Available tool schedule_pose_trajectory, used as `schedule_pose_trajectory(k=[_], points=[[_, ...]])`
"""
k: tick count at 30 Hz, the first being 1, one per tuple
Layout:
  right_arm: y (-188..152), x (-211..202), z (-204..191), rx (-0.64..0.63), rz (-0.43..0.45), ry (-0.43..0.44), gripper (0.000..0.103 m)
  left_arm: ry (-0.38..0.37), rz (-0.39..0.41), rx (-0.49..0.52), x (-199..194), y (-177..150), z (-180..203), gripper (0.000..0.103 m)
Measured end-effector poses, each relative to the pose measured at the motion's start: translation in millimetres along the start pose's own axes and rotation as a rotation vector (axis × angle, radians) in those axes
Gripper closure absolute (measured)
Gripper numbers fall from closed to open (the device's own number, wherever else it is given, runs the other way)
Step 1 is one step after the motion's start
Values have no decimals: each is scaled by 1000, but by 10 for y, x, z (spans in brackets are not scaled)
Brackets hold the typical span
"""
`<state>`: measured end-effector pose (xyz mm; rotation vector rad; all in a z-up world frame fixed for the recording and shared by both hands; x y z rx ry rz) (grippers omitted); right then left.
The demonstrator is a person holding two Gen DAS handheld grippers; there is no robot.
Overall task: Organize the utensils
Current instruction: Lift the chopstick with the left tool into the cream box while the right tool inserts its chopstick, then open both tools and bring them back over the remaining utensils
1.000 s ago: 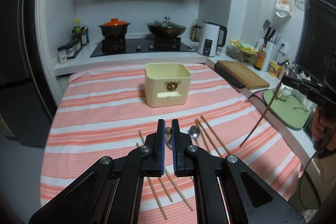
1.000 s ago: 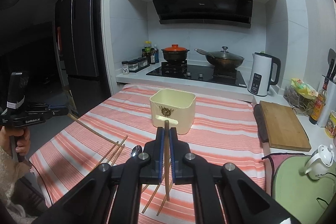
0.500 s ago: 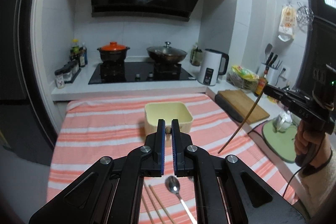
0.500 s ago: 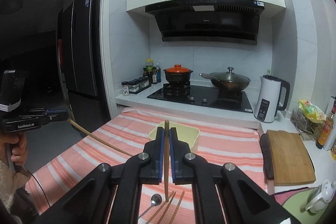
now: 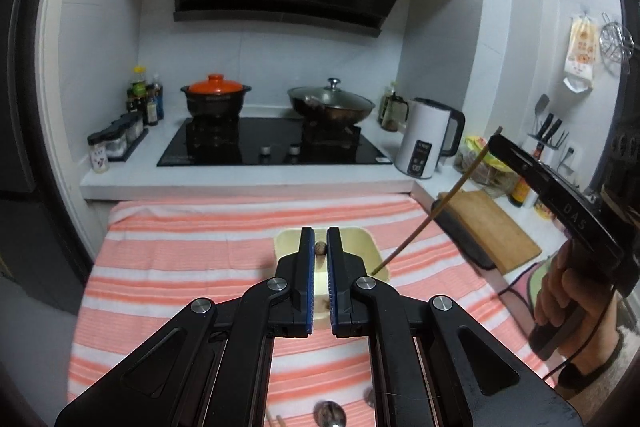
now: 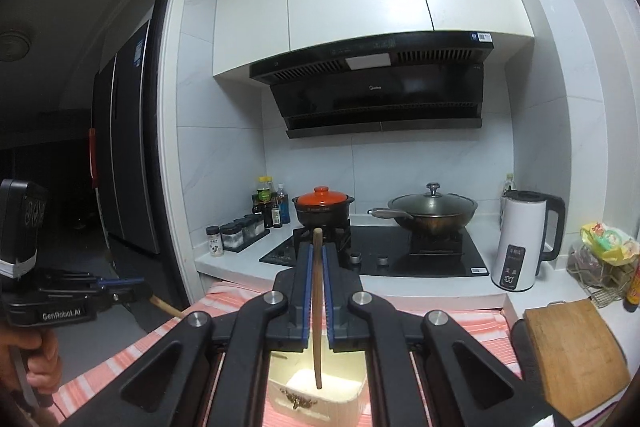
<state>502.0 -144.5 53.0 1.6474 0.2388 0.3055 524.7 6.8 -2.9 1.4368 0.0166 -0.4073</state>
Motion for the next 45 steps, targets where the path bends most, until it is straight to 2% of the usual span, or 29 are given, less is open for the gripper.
schedule_pose_trajectory(k=[7,12,17,18,19,20,21,23,24,28,32,35,39,42,45], points=[[-614,336,264,104,-115,-16,98,-6,-103,-5,379,-388,-8,99],[-1005,364,348,116,-198,-20,98,-7,-155,-4,506,-590,4,99],[-1239,372,373,135,-246,-25,96,-17,-203,-25,600,-750,13,96],[-1248,360,363,138,-249,-21,94,-21,-209,-34,592,-776,6,92],[-1251,341,350,137,-254,-17,94,-28,-215,-42,573,-800,2,70],[-1250,327,350,137,-253,-9,83,-27,-212,-47,537,-811,-12,46],[-1217,281,339,135,-243,-5,62,-17,-200,-46,482,-809,-31,39],[-1119,153,319,125,-208,-1,47,-17,-185,-40,314,-817,-58,35],[-1062,73,307,115,-199,6,47,-24,-188,-41,230,-832,-76,34],[-924,-306,284,68,-196,8,46,-5,-191,-9,-234,-994,-201,21],[-963,-831,298,25,-232,15,45,43,-228,15,-739,-1421,-390,18],[-1183,-1293,364,-12,-279,-21,39,105,-249,-17,-1111,-1885,-598,17],[-1741,-1955,476,-35,-383,-103,39,214,-276,-92,-1503,-2498,-872,17],[-2172,-2426,522,-49,-461,-162,39,271,-267,-125,-1714,-2762,-964,17],[-2482,-2738,531,-57,-520,-207,39,278,-251,-145,-1819,-2915,-933,17]])
Point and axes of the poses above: each gripper's, at about its wrist camera, not at the fingertips, and x roughly the way its jaws point, z to its right, y to its top, the point moved 8 cm from there along x, roughly the way its jaws point, and after that the axes turned 14 degrees about z, right-handed, at the moved point
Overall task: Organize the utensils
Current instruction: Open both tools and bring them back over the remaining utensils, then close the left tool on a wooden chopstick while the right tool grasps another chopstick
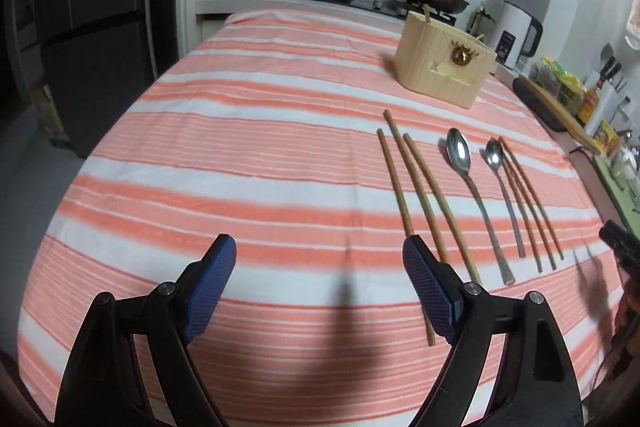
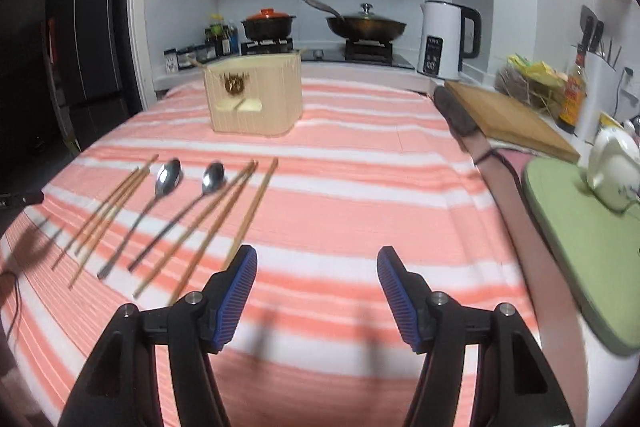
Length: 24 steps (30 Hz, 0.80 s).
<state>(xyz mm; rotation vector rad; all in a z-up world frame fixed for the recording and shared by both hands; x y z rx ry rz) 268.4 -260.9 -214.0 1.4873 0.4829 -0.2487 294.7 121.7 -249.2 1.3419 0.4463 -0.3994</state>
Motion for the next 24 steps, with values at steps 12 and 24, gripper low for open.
schedule_pose_trajectory(k=[12,24], points=[[-348,-67,-300,-33,-60,41,39,-56,-22,24,-72,-265,261,17],[-416,-20,-571,-56,-80,107,39,-107,-49,76,-102,-375,474,17]])
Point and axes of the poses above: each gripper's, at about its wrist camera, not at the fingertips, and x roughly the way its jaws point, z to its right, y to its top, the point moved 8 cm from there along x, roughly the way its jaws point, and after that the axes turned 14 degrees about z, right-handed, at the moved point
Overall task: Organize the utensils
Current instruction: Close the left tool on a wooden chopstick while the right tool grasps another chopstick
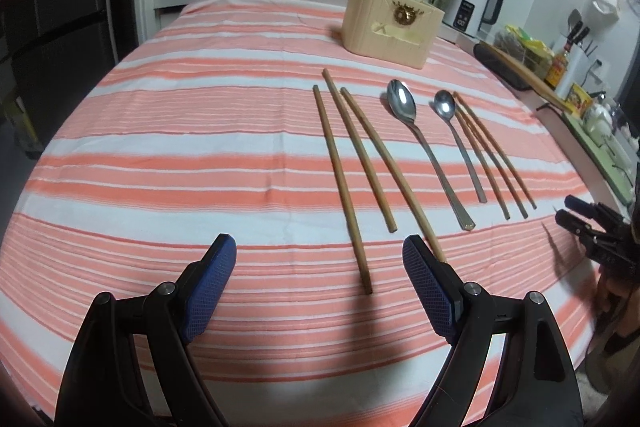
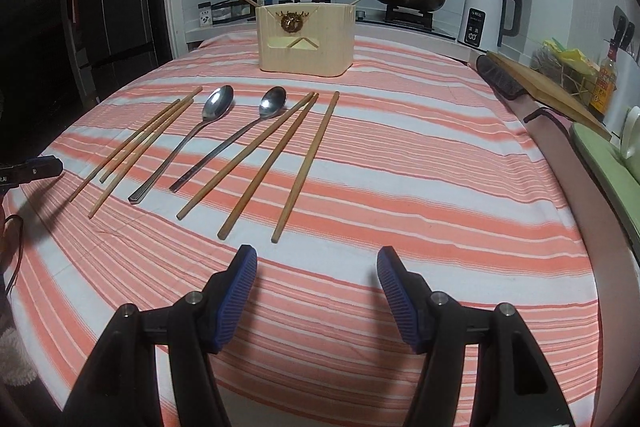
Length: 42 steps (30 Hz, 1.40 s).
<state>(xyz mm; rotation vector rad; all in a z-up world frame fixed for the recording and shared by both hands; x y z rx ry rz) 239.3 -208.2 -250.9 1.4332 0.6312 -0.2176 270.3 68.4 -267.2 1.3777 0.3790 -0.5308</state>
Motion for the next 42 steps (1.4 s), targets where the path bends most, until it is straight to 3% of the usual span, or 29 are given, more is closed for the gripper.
schedule_pose_trajectory(k=[13,22,24,28,30,35,36,42], points=[[36,82,-119,-9,-24,19,39,69,-42,132,121,-200,113,17],[16,384,-292,-65,-124,27,40,99,-62,173,165,-223,142,24],[34,408,-301,-66,-123,26,40,94,-66,172,171,-225,155,29],[41,462,-288,-47,-136,28,46,90,-62,158,163,-215,179,47],[47,462,-265,-37,-135,23,58,95,-58,155,162,-211,197,55],[65,475,-210,-12,-133,7,90,100,-49,144,177,-195,244,94],[64,476,-187,-5,-134,-2,95,102,-50,140,184,-193,242,96],[63,472,-48,24,-133,-40,98,120,-55,107,206,-161,190,99]])
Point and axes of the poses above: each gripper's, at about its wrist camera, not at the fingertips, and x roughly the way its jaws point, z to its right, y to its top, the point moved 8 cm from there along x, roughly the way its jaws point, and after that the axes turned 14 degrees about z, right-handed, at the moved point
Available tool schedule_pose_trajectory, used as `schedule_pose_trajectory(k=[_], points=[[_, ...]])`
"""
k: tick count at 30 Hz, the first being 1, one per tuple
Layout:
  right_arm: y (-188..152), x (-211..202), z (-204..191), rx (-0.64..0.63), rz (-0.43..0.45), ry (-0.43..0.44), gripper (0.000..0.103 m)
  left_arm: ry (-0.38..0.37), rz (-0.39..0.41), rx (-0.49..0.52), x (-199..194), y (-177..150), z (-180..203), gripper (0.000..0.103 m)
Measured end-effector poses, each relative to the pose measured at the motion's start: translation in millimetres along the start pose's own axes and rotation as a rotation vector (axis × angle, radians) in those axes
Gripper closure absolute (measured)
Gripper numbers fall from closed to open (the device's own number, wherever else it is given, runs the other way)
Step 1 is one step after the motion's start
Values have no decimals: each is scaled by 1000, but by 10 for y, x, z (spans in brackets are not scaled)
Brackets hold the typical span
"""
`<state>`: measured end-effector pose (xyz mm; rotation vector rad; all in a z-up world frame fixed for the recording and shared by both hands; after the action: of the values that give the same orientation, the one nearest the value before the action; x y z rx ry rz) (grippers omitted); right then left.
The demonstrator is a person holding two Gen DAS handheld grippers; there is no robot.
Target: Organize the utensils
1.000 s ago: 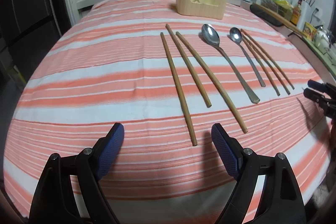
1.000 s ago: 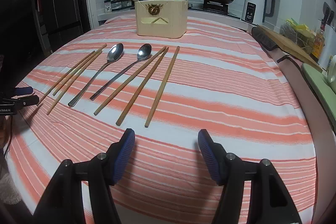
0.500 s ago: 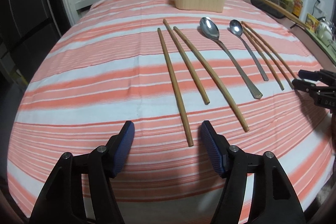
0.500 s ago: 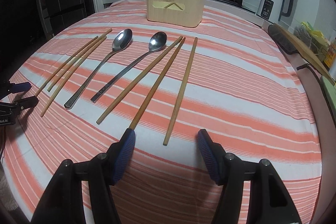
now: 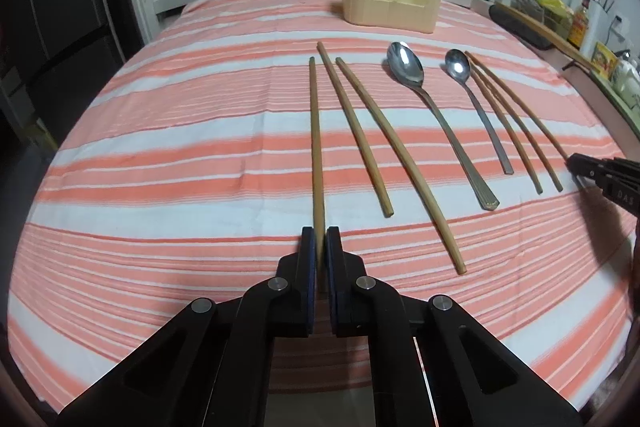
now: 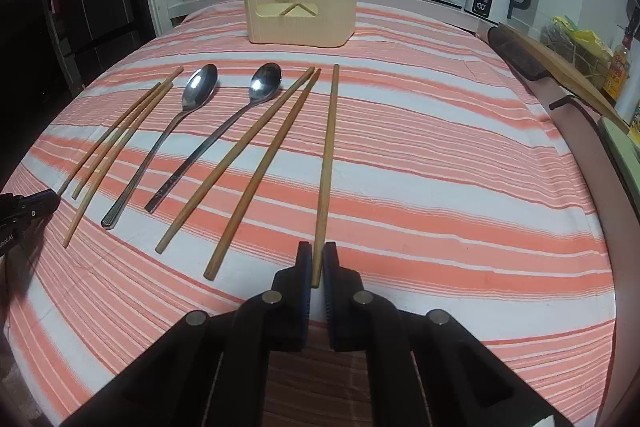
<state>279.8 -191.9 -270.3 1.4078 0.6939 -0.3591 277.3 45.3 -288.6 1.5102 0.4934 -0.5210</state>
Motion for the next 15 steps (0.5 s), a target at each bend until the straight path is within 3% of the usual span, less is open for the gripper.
schedule_pose_trajectory(k=[15], points=[[-94,-130,670,57,2,-147,98,68,-5,-101,175,125,-364,100]])
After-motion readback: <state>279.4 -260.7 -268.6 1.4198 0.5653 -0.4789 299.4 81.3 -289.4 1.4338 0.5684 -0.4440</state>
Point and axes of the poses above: each gripper's, at about its wrist camera, not at the fingertips, and x roughly the way its jaws point, z to its right, y to its top, the point moved 8 cm from there along x, roughly the way its jaws point, and after that the axes turned 14 degrees about z, right-handed, at the moved point
